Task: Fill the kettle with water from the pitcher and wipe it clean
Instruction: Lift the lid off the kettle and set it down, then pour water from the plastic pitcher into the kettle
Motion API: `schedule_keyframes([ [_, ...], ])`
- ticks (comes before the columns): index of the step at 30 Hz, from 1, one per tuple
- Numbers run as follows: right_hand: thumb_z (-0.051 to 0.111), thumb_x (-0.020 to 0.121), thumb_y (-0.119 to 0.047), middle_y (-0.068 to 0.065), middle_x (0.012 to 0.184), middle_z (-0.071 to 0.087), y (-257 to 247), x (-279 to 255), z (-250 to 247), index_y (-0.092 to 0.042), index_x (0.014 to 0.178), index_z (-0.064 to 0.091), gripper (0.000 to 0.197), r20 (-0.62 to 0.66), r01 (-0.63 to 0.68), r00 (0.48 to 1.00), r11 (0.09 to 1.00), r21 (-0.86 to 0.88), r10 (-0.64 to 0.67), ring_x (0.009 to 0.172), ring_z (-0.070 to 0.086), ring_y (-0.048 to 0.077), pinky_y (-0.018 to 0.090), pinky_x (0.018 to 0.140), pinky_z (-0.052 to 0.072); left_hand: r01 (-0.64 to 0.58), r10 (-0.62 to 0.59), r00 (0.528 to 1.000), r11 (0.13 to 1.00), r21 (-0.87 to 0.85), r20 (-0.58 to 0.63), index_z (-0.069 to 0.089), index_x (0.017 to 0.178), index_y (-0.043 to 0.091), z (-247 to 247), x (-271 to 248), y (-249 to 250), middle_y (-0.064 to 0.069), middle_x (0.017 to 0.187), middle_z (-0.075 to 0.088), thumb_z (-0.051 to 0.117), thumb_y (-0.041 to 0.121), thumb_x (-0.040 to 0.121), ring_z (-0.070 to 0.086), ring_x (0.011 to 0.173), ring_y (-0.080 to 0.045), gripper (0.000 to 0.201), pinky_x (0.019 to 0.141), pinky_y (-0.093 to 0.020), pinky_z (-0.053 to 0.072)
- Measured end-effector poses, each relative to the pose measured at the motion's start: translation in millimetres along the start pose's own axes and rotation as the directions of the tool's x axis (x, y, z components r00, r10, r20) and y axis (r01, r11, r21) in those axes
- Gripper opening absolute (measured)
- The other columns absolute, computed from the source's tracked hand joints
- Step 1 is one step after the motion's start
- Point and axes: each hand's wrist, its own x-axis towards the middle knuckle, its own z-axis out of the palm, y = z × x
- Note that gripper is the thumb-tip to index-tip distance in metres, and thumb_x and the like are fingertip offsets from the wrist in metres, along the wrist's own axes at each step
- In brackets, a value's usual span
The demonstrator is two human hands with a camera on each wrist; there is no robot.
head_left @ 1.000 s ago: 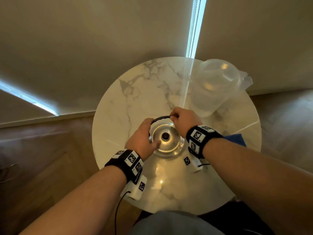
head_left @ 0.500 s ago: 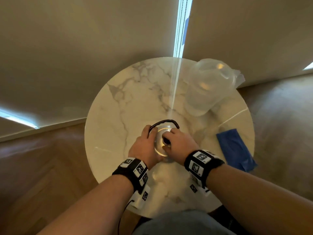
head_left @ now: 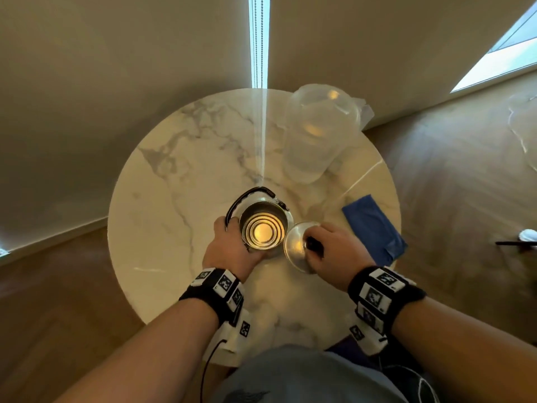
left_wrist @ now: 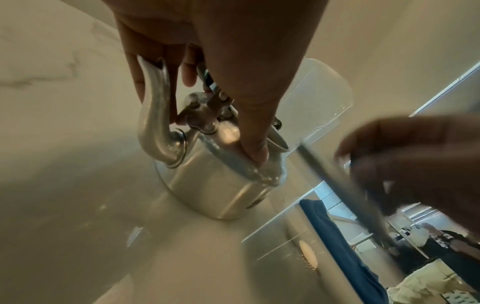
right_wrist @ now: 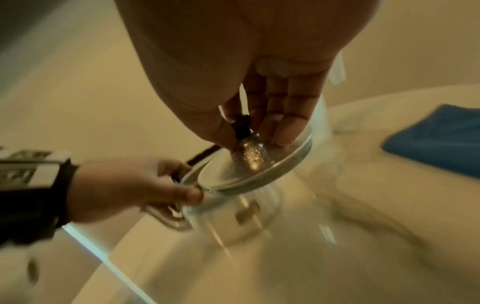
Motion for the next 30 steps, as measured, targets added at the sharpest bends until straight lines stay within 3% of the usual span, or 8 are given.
schedule_keyframes([
  [4,0.055,0.095,-0.039,-0.008,0.105,0.06,19.3,-18.3,34.7,-0.032,0.109,0.062,0.017,0.2,-0.078,0.975,0.992,-0.096,0.096,0.085,0.058,0.017,0.037,0.076,0.057,0.011,-0.011,1.0,1.0,0.007,0.004,0.042,0.142,0.017,0.3,-2.1,1.9,-0.005,0.151,0.033,0.084,0.069,0.063,0.065,0.115,-0.033,0.104,0.092,-0.042,0.055],
  [11,0.054,0.095,-0.034,0.002,0.108,0.06,31.6,4.0,66.9,-0.022,0.109,0.059,0.019,0.322,0.029,0.947,0.988,-0.152,0.022,0.086,0.061,0.025,0.038,0.075,0.055,0.05,-0.05,0.999,0.999,0.018,0.001,0.043,0.144,0.019,-0.3,-3.6,8.2,-0.004,0.152,0.034,0.088,0.064,0.062,0.065,0.117,-0.03,0.104,0.093,-0.039,0.054],
  [16,0.057,0.095,-0.041,0.001,0.117,0.06,36.7,7.3,58.1,-0.026,0.124,0.056,0.033,0.401,0.061,0.916,0.99,-0.127,-0.005,0.098,0.064,0.026,0.037,0.082,0.055,0.069,-0.069,0.998,0.997,0.022,-0.008,0.042,0.143,0.021,2.3,-5.4,9.4,-0.003,0.153,0.034,0.087,0.066,0.061,0.064,0.117,-0.03,0.103,0.091,-0.041,0.055],
  [19,0.059,0.092,-0.055,-0.004,0.127,0.06,39.1,15.7,27.2,-0.033,0.136,0.054,0.05,0.399,0.002,0.917,0.997,-0.072,0.027,0.108,0.063,0.021,0.037,0.088,0.054,0.072,-0.072,0.997,0.996,0.043,-0.01,0.036,0.146,0.027,5.9,-8.2,7.6,-0.002,0.165,0.017,0.081,0.07,0.063,0.06,0.127,-0.033,0.104,0.1,-0.046,0.055],
  [21,0.061,0.092,-0.056,-0.006,0.123,0.063,33.7,29.4,-7.9,-0.031,0.131,0.061,0.046,0.305,-0.009,0.952,1.0,0.0,0.009,0.105,0.063,0.016,0.033,0.088,0.054,0.091,-0.09,0.996,0.995,0.029,-0.02,0.032,0.15,0.032,6.8,-11.5,5.9,0.001,0.171,0.005,0.08,0.068,0.067,0.052,0.137,-0.035,0.102,0.107,-0.05,0.051],
  [24,0.061,0.096,-0.051,-0.013,0.103,0.066,20.3,54.8,-84.9,-0.028,0.112,0.069,0.029,-0.04,0.071,0.997,0.979,0.191,-0.064,0.091,0.063,0.006,0.027,0.08,0.054,0.076,-0.074,0.994,0.997,0.023,-0.076,0.03,0.155,0.031,6.3,-17.2,12.4,0.0,0.174,0.003,0.078,0.059,0.075,0.035,0.15,-0.035,0.097,0.116,-0.051,0.043],
  [27,0.062,0.098,-0.043,-0.011,0.095,0.067,14.4,89.6,-156.8,-0.026,0.103,0.07,0.02,-0.403,0.198,0.911,0.947,0.251,-0.084,0.084,0.061,0.006,0.025,0.074,0.051,0.074,-0.072,0.992,0.997,0.022,-0.099,0.029,0.158,0.029,4.8,-23.9,21.4,0.002,0.174,0.005,0.077,0.053,0.081,0.02,0.156,-0.029,0.094,0.122,-0.049,0.033],
  [30,0.058,0.098,-0.046,0.0,0.116,0.068,30.5,139.4,-194.6,-0.023,0.116,0.069,0.03,-0.46,0.115,0.887,0.982,0.147,-0.035,0.103,0.063,0.02,0.036,0.088,0.051,0.064,-0.061,0.989,0.998,0.021,-0.136,0.035,0.156,0.028,3.7,-27.7,33.0,0.003,0.173,0.012,0.075,0.049,0.085,0.022,0.155,-0.026,0.085,0.122,-0.047,0.034],
])
